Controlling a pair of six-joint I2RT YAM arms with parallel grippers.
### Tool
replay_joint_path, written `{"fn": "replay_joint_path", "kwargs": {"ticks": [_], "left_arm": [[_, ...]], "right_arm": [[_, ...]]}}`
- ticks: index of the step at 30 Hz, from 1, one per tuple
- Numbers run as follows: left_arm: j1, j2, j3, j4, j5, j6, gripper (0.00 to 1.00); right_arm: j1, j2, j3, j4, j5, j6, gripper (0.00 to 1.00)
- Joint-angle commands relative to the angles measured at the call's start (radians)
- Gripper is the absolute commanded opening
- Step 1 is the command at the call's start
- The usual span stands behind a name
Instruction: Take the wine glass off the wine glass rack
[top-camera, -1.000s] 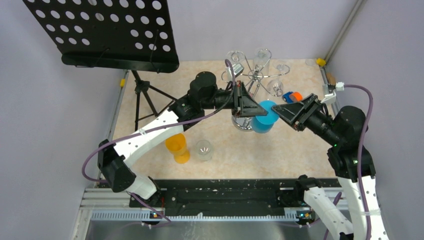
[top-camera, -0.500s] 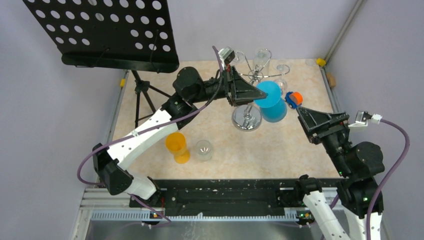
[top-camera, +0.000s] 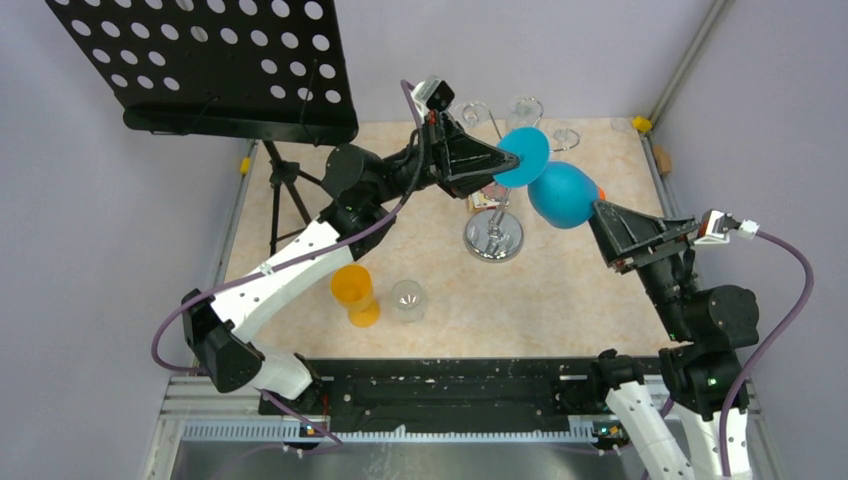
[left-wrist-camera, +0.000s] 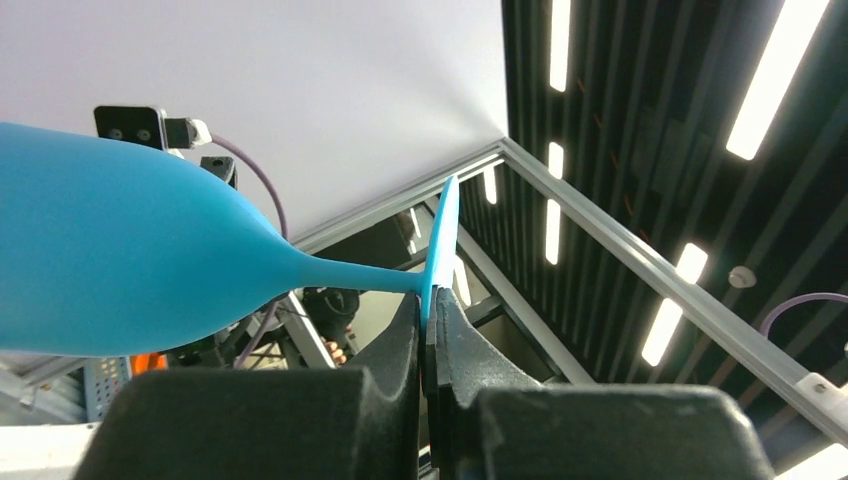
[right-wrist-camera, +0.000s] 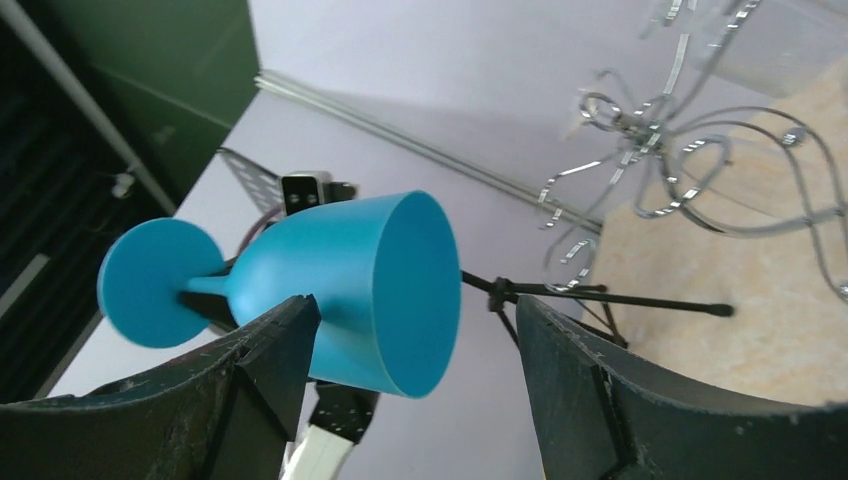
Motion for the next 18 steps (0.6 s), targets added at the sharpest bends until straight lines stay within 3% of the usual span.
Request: {"fn": "replay_joint_path", "kwargs": {"ticks": [1,10,14,18], "left_arm": [[-0.002,-0.024,-0.007,0.143,-0.025,-0.084,0.0],[-0.001,-0.01,-0.001,0.166,-0.025,-0.11,0.0],[-0.001,-0.008,-0.002,0.166,-0.027,-0.113,0.0],[-0.001,-0.006,-0.006,0.167,-0.031,-0.11,0.0]], "right_arm": [[-0.006,0.016,-0.013,0.258,-0.092,0.036,0.74],[-0.007,0.067,-0.02,0.466,-0.197,0.066,0.69],[-0.006,0.087,-0.021,0.538,-0.238,0.081,0.57],[-0.006,0.101,-0.022,0.581,-0.26,0.091,0.37]]}}
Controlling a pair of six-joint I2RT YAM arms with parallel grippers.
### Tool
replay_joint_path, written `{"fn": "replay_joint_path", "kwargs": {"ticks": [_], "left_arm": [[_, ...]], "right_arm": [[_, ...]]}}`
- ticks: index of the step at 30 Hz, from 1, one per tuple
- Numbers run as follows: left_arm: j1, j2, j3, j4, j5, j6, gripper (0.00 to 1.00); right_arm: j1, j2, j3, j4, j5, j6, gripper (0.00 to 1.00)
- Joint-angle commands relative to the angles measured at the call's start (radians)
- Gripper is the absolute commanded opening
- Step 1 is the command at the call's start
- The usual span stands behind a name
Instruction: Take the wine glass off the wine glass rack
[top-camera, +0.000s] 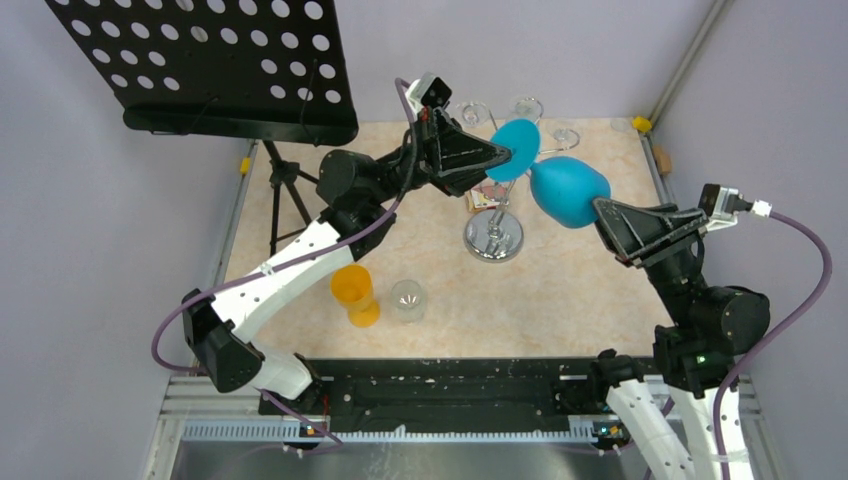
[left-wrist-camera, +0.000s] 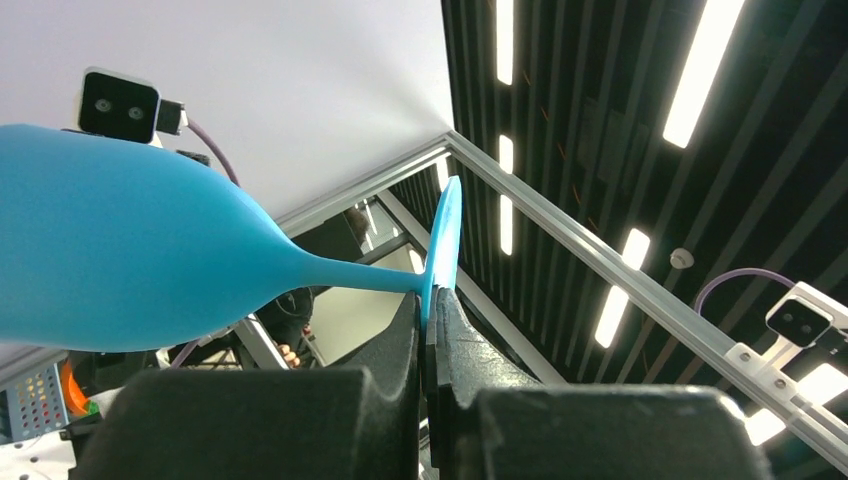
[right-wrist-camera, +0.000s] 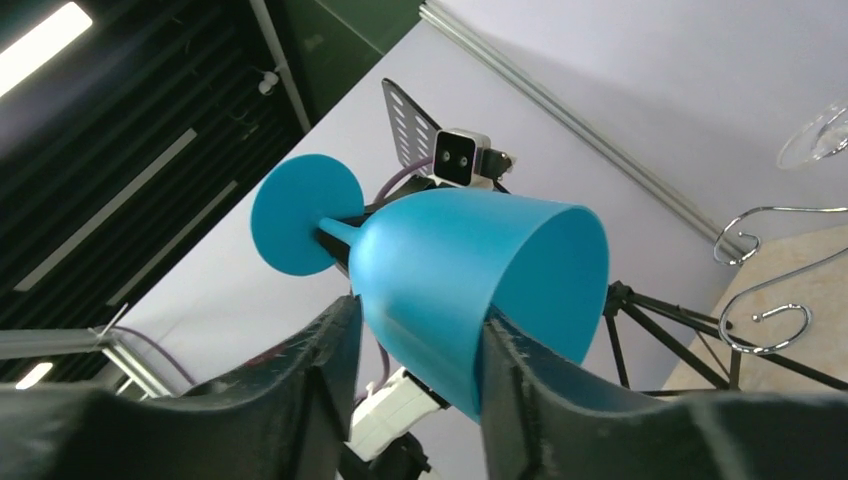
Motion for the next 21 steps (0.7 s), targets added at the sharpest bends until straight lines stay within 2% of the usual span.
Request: {"fn": "replay_joint_path", "kwargs": {"ticks": [1,7,9,11,16,19,21], "left_arm": [[-0.001,-0.006,-0.003,0.06,-0.013,0.0,0.0],[-0.001,-0.003,-0.001,0.058,-0.008,0.014,0.0],[-0.001,-0.003,0.005,0.031,-0.001,0.033,0.0],[-0.001,-0.007,0.007,0.004,0.003,0.058,0.08],[0.003,-0.02,0.005,-0.05,0.007,0.135,0.41],[0.035,-0.03,0.01,-0.081,0.045,0.243,0.57],[0.067,-0.051,0.006,-0.174,0.064,0.336,0.66]], "right_arm": [[-0.006,0.022,0.002,0.132,-0.053,0.021,0.32],[-0.007,0.021,0.0,0.155,-0.054,0.024,0.0],[-0.006,0.021,0.003,0.154,-0.051,0.023,0.0],[-0.007,0.021,0.009,0.15,-0.047,0.015,0.0],[-0.006,0.02,0.039,0.096,-0.04,-0.03,0.0],[-0.005,0.02,0.057,0.058,-0.036,-0.058,0.0],[-0.006,0.019,0.069,0.031,-0.034,-0.08,0.0]]}}
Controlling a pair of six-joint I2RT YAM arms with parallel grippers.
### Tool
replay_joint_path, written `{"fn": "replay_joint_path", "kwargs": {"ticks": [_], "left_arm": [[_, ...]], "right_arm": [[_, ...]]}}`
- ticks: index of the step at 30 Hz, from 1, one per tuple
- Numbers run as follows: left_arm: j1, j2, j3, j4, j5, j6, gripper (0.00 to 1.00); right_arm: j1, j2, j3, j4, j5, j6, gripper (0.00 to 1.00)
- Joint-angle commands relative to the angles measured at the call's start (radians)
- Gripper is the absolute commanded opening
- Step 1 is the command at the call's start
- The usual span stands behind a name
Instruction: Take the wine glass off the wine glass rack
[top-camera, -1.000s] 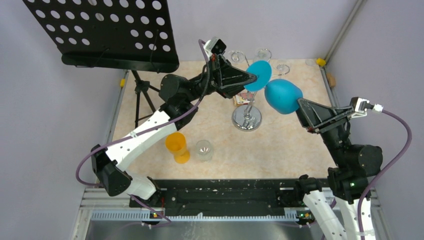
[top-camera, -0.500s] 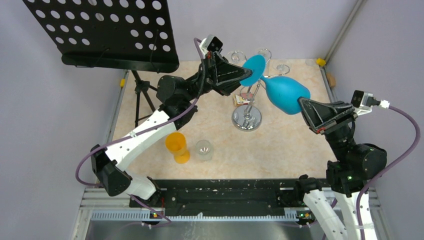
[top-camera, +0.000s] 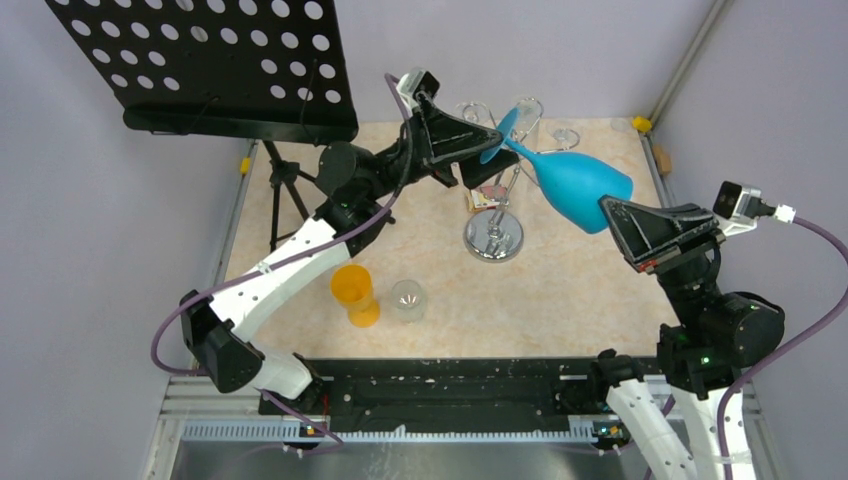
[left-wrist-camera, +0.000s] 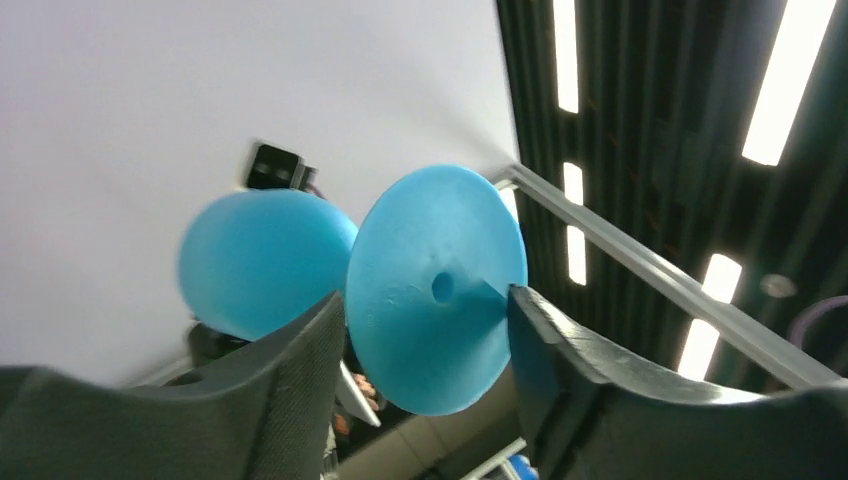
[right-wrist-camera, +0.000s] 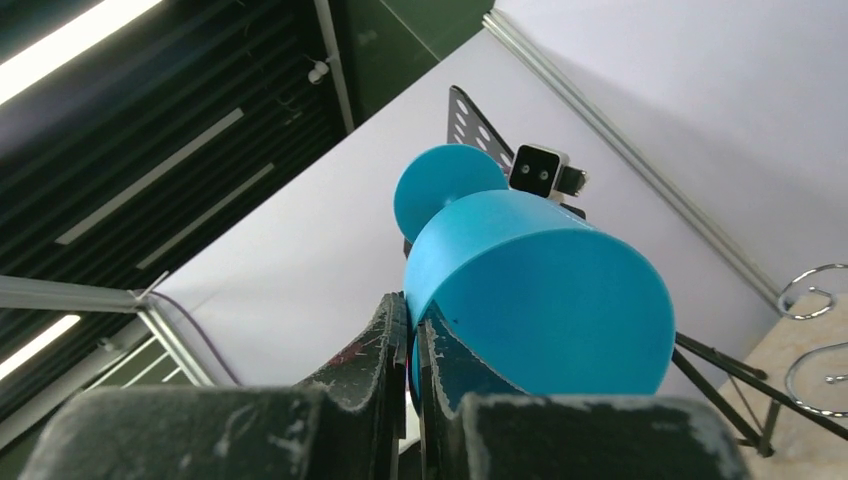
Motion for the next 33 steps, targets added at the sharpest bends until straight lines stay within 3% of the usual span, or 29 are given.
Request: {"fn": "replay_joint_path", "kwargs": {"ticks": [1,6,11,15,19,22,28,33], "left_arm": [[0.051,-0.061,0.0,-0.164,0.093,0.273,0.72],[0.118,-0.128,-0.057,-0.366,0.131,0.477,0.84],[0.152,-0.186,-0.034,-0.665,0.125,0.777,0.87],[0.166,-0.219,0.048,-0.934,0.022,1.037,0.88],[0.169,-0.253,0.097,-1.119,-0.194,1.205,0.88],[0.169,-0.281,0.106,-1.18,-0.336,1.284,0.88],[0.17,-0.317,0.108,-1.216,-0.481,1.366,0.88],[0.169,-0.336,0.104,-1.22,-0.576,1.376,0.88]], "right_arm": [[-0.006,0.009,0.05,-0.107,-0.015,-0.098,0.0],[-0.006,0.014,0.1,-0.226,-0.015,-0.179,0.0],[-0.006,0.027,0.151,-0.331,-0.027,-0.262,0.0],[-0.006,0.061,0.221,-0.456,-0.06,-0.35,0.0],[-0.007,0.122,0.304,-0.566,-0.148,-0.448,0.0],[-0.006,0.17,0.341,-0.62,-0.24,-0.488,0.0],[-0.006,0.245,0.339,-0.699,-0.398,-0.516,0.0],[-0.006,0.273,0.354,-0.809,-0.402,-0.579,0.0]]}}
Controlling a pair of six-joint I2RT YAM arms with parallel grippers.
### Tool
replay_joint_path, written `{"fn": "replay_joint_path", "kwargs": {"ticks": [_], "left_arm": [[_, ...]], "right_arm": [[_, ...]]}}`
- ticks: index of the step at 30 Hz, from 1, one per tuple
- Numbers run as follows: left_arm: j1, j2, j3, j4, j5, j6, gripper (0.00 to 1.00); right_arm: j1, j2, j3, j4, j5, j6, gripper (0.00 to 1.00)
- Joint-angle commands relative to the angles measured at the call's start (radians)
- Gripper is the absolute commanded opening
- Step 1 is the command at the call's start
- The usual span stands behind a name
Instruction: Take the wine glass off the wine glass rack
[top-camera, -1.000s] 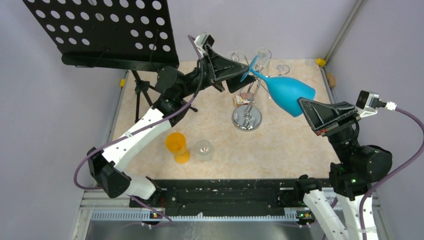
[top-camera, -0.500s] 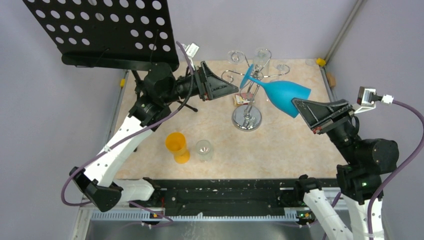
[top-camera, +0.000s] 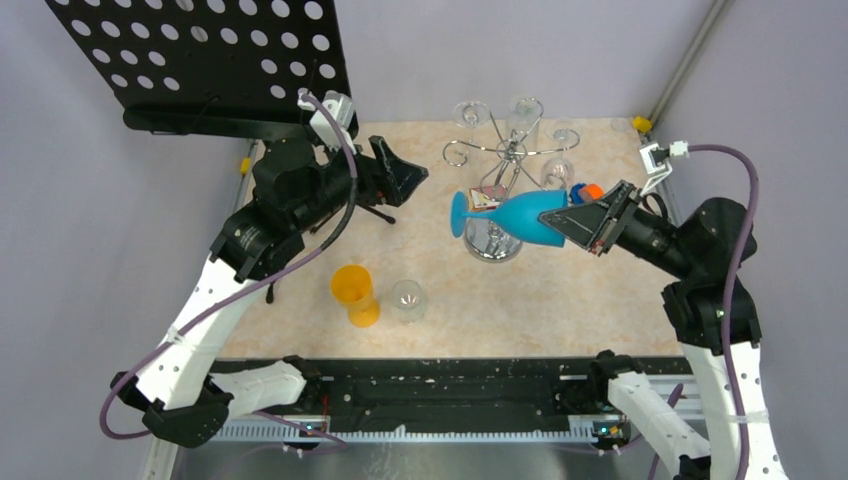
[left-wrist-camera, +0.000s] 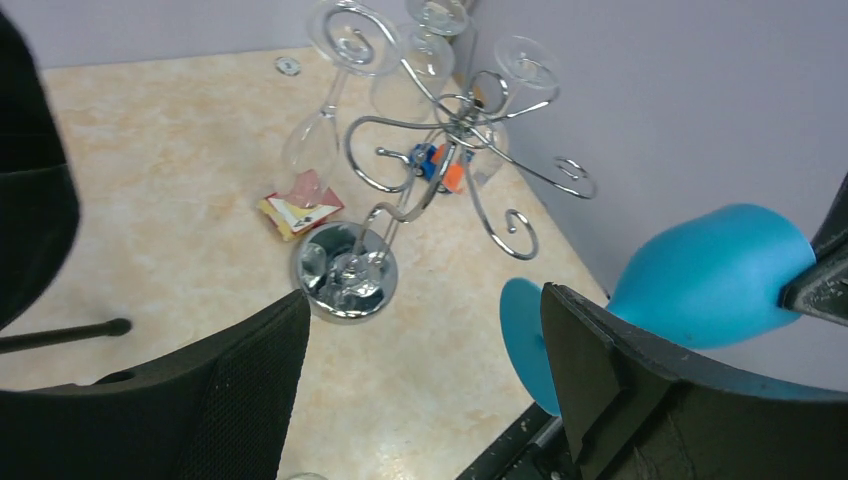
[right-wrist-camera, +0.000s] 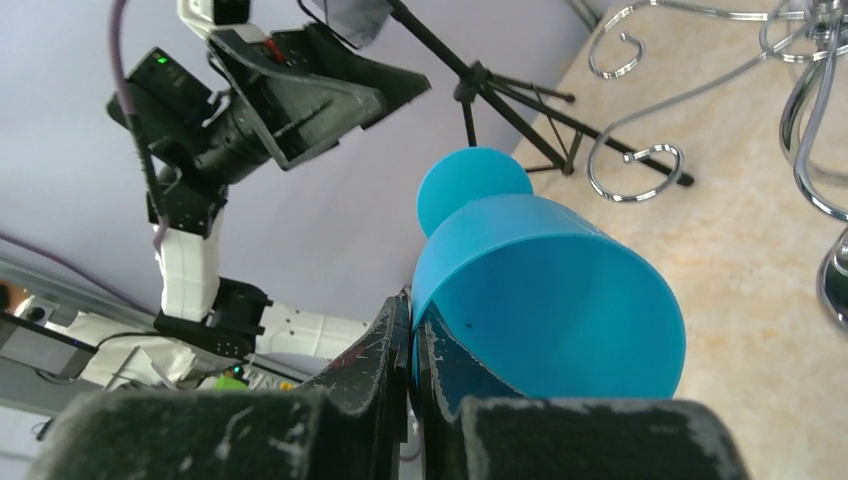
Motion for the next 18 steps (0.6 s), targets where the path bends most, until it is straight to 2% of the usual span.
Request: {"fn": "replay_joint_path", "kwargs": {"ticks": [1,12,15,18], "left_arm": [[0.004,-0.027,0.025,-0.011,-0.157,0.051,0.88],[0.005,-0.024,0.021,0.003,-0.189,0.054,0.88],[0.004,-0.02,0.016,0.007,-0.184,0.047,0.88],[0.004,-0.015,0.012,0.009,-0.184,0.043,0.88]], "right_arm": [[-0.006,0.011,0.042,-0.094,-0.052,-0.081,0.0],[0.04,0.054,0.029,-0.195,0.031,-0.15,0.0],[0.133,0.073,0.01,-0.206,0.122,-0.159,0.0],[0.322,0.118,-0.004,-0.217,0.306,-0.172,0.0]]}}
